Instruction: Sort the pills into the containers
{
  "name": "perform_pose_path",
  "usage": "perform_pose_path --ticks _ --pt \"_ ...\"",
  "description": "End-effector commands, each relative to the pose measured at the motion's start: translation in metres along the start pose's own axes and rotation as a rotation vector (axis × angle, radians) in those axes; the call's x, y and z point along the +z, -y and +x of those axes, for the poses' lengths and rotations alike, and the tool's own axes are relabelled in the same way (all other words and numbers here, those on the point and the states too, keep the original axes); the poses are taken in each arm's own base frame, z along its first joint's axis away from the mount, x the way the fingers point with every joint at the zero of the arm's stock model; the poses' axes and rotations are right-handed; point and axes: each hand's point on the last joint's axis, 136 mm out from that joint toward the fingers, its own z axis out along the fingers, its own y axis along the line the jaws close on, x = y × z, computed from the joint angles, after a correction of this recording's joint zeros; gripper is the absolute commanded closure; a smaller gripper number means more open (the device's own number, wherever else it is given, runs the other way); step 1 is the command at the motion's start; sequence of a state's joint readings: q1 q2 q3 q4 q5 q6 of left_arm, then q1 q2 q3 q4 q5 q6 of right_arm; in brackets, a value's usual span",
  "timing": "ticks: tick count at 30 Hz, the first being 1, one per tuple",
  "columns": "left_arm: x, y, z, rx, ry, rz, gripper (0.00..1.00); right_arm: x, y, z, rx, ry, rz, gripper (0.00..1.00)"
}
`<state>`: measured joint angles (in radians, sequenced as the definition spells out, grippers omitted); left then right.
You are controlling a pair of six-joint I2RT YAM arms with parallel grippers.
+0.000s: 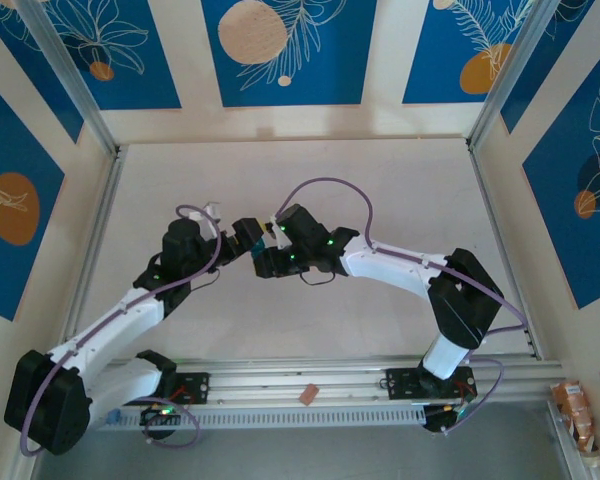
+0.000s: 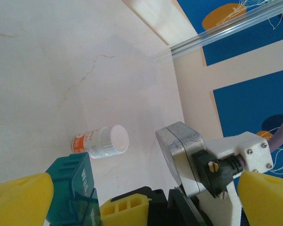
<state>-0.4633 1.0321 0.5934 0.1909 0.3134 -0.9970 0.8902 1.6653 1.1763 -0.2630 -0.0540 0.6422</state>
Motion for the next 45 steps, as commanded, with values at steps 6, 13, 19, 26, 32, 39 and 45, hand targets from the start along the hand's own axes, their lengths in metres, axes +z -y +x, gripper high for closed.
perform_pose_path --ticks 6,13,19,26,32,39,45 --pt "0.003 0.011 0.008 0.004 -0.022 0.047 0.0 -0.002 -0.021 -0.008 -0.01 0.01 -0.053 0.68" --pt "-0.008 0.001 0.004 0.002 0.031 -0.014 0.0 -0.003 -0.007 -0.011 0.017 0.025 -0.02 0.68" --pt "-0.008 0.001 0.008 -0.009 0.022 -0.004 0.0 -0.006 0.0 -0.013 0.039 0.036 -0.017 0.68" --pt "-0.004 0.004 0.014 -0.018 0.006 0.015 0.0 -0.005 -0.003 -0.015 0.037 0.038 -0.028 0.68" --pt "-0.001 0.008 0.016 -0.015 0.003 0.028 0.0 -0.003 -0.007 -0.012 0.031 0.029 -0.037 0.68" --pt "0.002 0.016 0.015 -0.005 0.005 0.043 0.0 0.005 -0.01 -0.004 0.021 0.004 -0.037 0.68" --pt "0.003 0.022 0.012 0.009 0.014 0.053 0.0 0.011 -0.011 0.003 0.019 -0.014 -0.036 0.68"
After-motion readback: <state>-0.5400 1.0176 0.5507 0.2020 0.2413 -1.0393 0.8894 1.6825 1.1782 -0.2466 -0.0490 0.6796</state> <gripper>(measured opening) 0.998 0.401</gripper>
